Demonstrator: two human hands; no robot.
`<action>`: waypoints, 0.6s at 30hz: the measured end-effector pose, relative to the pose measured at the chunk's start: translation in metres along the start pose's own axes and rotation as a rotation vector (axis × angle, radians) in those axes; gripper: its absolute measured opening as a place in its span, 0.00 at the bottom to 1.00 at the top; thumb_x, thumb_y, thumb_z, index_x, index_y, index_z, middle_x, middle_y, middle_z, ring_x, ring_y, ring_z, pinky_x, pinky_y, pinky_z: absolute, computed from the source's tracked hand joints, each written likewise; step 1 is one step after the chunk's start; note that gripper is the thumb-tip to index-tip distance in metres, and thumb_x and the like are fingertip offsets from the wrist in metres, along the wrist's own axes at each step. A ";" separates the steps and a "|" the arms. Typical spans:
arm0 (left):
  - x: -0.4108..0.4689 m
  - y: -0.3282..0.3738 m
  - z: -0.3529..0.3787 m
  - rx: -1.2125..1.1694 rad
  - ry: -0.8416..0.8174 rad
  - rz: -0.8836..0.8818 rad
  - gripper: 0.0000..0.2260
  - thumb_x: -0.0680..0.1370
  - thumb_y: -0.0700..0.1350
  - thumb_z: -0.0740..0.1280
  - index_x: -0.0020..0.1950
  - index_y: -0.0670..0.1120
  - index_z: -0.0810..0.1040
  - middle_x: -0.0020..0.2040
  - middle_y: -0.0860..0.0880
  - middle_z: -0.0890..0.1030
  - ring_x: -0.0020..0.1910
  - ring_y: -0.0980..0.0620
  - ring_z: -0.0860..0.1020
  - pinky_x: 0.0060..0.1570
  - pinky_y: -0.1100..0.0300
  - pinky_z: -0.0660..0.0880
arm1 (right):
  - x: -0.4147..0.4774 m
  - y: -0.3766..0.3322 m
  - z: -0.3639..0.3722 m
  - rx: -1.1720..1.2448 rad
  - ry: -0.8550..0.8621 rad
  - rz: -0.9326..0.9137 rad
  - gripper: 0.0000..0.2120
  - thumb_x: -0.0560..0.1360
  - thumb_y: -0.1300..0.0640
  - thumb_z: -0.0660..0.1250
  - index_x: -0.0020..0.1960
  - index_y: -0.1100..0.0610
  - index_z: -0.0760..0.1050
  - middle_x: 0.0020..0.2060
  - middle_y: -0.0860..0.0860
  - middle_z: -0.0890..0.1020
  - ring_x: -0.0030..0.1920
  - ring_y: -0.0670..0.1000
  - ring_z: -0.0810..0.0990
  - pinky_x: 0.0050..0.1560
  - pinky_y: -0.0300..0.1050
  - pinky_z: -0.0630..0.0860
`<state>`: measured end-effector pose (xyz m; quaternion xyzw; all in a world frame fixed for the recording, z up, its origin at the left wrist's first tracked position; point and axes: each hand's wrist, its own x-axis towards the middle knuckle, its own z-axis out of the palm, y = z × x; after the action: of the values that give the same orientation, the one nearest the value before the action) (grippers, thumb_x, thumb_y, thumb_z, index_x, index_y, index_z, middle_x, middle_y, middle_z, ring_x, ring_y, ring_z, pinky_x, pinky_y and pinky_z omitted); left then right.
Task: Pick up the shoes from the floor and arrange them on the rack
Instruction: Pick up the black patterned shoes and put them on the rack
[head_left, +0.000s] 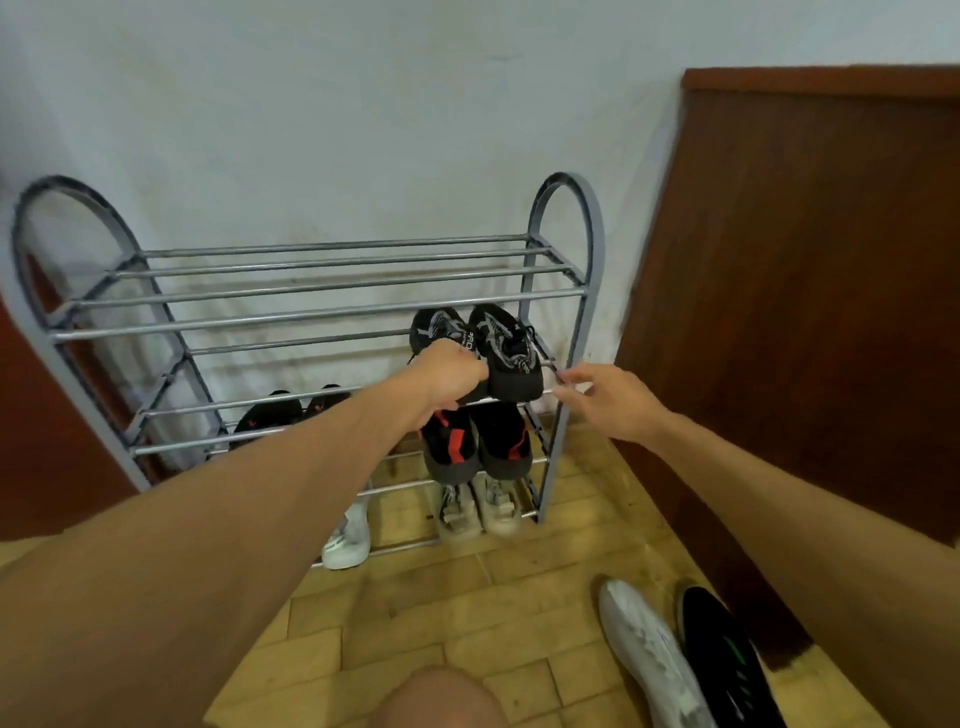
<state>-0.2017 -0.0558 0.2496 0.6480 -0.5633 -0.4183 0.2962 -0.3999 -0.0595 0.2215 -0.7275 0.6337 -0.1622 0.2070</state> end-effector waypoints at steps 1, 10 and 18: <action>-0.016 0.005 0.005 0.002 -0.034 0.023 0.05 0.78 0.43 0.63 0.52 0.46 0.75 0.49 0.46 0.75 0.50 0.47 0.74 0.50 0.54 0.74 | -0.014 0.000 -0.007 -0.059 -0.052 -0.016 0.20 0.80 0.48 0.60 0.68 0.56 0.72 0.67 0.52 0.76 0.63 0.53 0.76 0.57 0.44 0.70; -0.128 0.009 0.082 -0.105 -0.034 0.184 0.08 0.76 0.47 0.63 0.39 0.48 0.78 0.37 0.48 0.79 0.40 0.48 0.78 0.48 0.56 0.76 | -0.117 0.018 -0.039 -0.398 -0.346 0.064 0.20 0.79 0.49 0.62 0.70 0.51 0.70 0.66 0.50 0.76 0.64 0.53 0.76 0.61 0.45 0.71; -0.137 -0.032 0.166 0.173 -0.315 0.154 0.10 0.77 0.47 0.63 0.53 0.45 0.80 0.50 0.49 0.80 0.47 0.52 0.75 0.48 0.58 0.70 | -0.164 0.131 0.012 -0.378 -0.511 0.269 0.21 0.80 0.47 0.60 0.69 0.54 0.70 0.67 0.52 0.74 0.66 0.55 0.72 0.64 0.49 0.69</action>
<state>-0.3336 0.0987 0.1721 0.5526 -0.6846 -0.4405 0.1788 -0.5300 0.0892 0.1491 -0.6801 0.6704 0.1744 0.2401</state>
